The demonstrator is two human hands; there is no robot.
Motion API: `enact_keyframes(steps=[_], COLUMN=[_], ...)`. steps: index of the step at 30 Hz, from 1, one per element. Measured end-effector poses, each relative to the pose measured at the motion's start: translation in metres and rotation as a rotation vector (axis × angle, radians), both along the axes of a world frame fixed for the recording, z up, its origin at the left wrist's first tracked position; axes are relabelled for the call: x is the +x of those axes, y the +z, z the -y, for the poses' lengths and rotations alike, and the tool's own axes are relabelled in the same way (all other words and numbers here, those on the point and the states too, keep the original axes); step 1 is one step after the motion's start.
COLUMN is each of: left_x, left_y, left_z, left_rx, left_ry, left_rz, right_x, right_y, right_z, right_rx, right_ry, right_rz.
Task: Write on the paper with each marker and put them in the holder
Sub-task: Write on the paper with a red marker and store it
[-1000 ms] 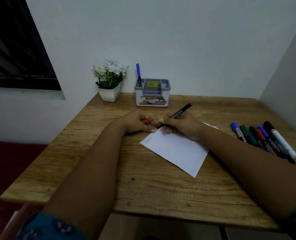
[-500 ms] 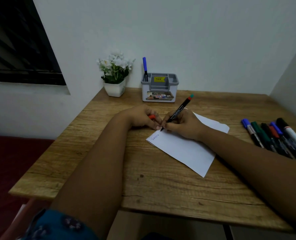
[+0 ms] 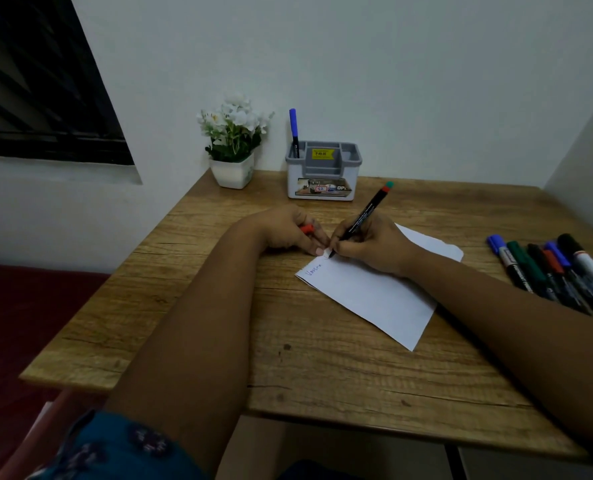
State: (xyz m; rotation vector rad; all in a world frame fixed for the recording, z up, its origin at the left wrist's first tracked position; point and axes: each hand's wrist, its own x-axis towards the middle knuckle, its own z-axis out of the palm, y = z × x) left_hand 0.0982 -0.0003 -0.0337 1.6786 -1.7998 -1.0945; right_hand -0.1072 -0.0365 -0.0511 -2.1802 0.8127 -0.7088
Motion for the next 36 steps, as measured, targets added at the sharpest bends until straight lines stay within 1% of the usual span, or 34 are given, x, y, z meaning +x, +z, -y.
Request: enact_keyframes(steps=[3, 13, 17, 24, 28, 32, 36], left_x=[0.0002, 0.0009, 0.0005, 0.0008, 0.0010, 0.0010, 0.0003], left_y=[-0.0003, -0.0005, -0.0005, -0.0012, -0.0012, -0.0007, 0.0004], left_z=[0.0007, 0.0012, 0.0011, 0.0012, 0.0024, 0.0021, 0.0004], left_rx=[-0.003, 0.004, 0.008, 0.017, 0.015, 0.015, 0.019], left_ry=[0.003, 0.003, -0.007, -0.003, -0.008, -0.011, -0.013], left_rz=[0.002, 0.004, 0.011, -0.008, -0.002, -0.002, -0.004], right_x=[-0.0011, -0.0008, -0.0016, -0.0017, -0.0021, -0.0020, -0.0020], right_y=[-0.0011, -0.0017, -0.0022, -0.0010, -0.0022, -0.0019, -0.0018], right_z=[0.0001, 0.0011, 0.0021, 0.0014, 0.0018, 0.0001, 0.0007], right_rx=[-0.010, -0.034, -0.012, -0.046, -0.030, -0.061, -0.037], right_ry=[-0.035, -0.026, -0.056, -0.038, -0.079, -0.055, -0.075], right_rz=[0.019, -0.022, 0.012, -0.012, 0.014, 0.006, -0.006])
